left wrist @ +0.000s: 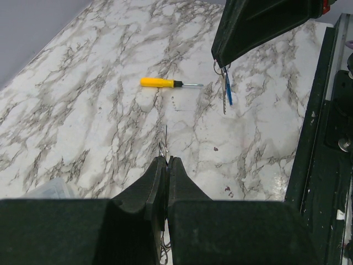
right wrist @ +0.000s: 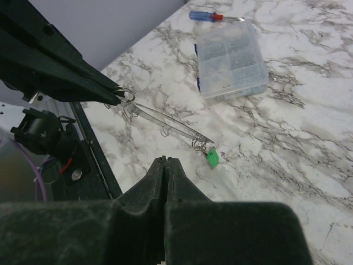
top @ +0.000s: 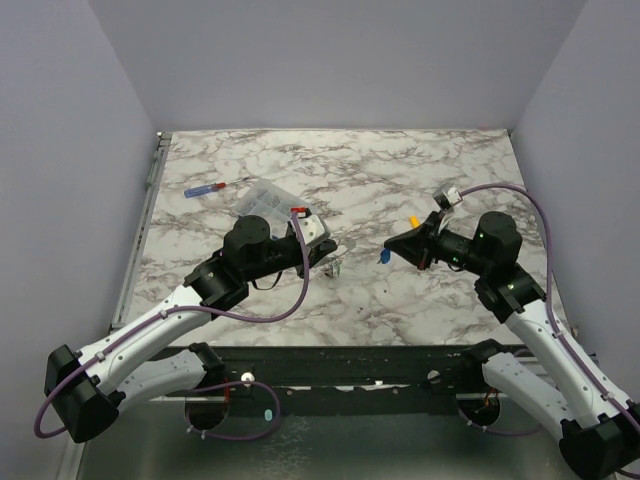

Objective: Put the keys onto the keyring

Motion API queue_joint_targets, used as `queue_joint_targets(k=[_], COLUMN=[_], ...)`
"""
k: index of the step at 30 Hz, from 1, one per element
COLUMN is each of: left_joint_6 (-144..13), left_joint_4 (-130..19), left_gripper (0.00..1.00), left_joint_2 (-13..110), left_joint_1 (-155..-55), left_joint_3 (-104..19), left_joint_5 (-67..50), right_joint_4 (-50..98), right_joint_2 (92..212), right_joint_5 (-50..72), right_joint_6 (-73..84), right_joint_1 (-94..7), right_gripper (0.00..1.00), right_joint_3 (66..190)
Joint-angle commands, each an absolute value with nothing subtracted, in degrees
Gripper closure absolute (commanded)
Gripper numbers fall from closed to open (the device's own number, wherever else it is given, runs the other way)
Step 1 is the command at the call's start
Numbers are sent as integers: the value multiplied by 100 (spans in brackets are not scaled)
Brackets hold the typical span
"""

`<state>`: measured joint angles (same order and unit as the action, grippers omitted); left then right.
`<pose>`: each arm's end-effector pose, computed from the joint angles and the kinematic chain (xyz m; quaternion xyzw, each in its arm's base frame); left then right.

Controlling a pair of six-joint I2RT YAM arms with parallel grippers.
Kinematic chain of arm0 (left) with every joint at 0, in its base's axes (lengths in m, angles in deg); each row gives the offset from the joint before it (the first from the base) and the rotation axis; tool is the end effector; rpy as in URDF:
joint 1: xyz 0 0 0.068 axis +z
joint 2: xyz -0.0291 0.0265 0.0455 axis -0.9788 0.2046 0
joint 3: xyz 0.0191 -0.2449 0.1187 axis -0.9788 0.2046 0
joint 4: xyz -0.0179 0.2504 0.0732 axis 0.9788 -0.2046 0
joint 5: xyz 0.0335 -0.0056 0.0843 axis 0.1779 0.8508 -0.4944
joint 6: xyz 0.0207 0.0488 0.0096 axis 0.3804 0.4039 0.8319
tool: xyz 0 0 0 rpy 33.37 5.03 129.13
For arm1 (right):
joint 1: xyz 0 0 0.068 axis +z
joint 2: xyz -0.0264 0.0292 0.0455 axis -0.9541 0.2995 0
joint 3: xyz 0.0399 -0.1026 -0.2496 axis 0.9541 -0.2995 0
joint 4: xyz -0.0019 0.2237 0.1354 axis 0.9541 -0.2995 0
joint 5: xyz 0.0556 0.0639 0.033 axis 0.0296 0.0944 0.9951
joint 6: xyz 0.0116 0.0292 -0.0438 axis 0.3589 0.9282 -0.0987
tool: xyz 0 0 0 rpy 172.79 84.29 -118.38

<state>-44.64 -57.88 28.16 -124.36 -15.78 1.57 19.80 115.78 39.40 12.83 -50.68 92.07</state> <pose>0.1482 -0.1707 0.3307 0.4426 0.6210 -0.3172 0.5638 0.1624 0.0877 0.3207 -0.2480 0.7114 0.4117 0.5127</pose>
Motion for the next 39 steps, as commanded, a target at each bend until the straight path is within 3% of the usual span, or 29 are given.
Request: queue_joint_targets(k=[1,13,31,39], left_joint_6=[-4415,-4421,-4425,-4424], left_joint_4=[-5691,-5674,-5673,-5673], left_gripper=[100,100,100,100], left_joint_2=[2740,2769,2769,2766], left_joint_1=[-12424,-12425,-12424,-12422], left_joint_3=[-1575,-1565,-1569,-1554], left_joint_5=[277,371,404,394], right_joint_4=[2358,2708,2606,2692], right_joint_2=[11528,11972,12944,13161], right_joint_5=[4597,4779,3645,3522], right_joint_6=[1261,1173,655,612], right_joint_1=[-5084,-4730,-3401,-3297], right_gripper=[99,99,99,99], right_joint_3=[9282,9602,10384,10405])
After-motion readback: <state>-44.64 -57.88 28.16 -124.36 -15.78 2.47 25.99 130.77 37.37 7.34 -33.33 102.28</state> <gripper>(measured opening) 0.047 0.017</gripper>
